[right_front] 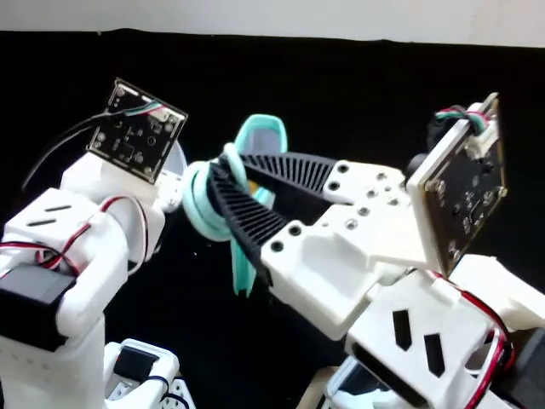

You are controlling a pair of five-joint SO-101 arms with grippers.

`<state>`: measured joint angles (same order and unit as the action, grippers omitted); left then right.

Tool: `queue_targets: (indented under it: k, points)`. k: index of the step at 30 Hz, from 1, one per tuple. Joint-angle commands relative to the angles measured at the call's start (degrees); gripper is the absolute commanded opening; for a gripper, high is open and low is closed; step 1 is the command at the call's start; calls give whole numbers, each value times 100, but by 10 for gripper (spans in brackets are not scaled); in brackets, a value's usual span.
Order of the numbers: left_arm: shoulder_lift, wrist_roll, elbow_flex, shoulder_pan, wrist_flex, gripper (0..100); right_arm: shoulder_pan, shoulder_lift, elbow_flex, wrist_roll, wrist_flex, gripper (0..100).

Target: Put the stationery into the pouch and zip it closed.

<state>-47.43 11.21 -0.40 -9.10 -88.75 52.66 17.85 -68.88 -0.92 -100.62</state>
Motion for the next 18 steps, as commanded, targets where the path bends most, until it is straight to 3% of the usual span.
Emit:
queue_targets:
  k: [1, 15, 18]
  points:
    - [-84, -18, -198, -101, -642, 119, 136, -31, -101, -70, 101, 5]
    - [-84, -35, -189, -409, -1204, 126, 119, -31, -110, -62, 180, 5]
    - [-92, -457, -189, -409, -1204, 127, 119, -31, -110, -62, 189, 5]
